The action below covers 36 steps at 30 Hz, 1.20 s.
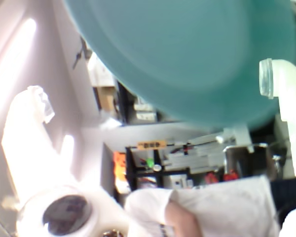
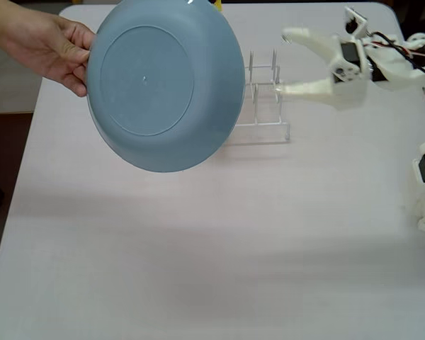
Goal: Please give me two plates.
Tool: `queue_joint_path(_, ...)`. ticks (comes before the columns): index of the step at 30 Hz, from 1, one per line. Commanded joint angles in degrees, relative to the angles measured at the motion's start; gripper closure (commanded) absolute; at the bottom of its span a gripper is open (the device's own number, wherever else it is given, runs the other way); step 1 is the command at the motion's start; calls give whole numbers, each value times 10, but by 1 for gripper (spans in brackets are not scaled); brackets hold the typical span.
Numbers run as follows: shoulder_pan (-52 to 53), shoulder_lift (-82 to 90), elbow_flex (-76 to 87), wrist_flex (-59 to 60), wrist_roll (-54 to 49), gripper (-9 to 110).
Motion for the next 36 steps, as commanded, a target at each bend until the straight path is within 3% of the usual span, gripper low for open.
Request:
queue_joint_path(1, 8, 96, 78, 16, 73, 55)
queue_joint_path(4, 11, 145, 160, 16, 114, 67)
queue_joint_path(6, 14, 173, 206, 11, 112, 83)
queue_joint_path(12, 21, 262, 322, -6, 100, 101)
queue_joint_path(26, -25, 488, 576, -25, 90, 102)
queue_joint_path(36, -13, 539, 676, -42, 92, 102)
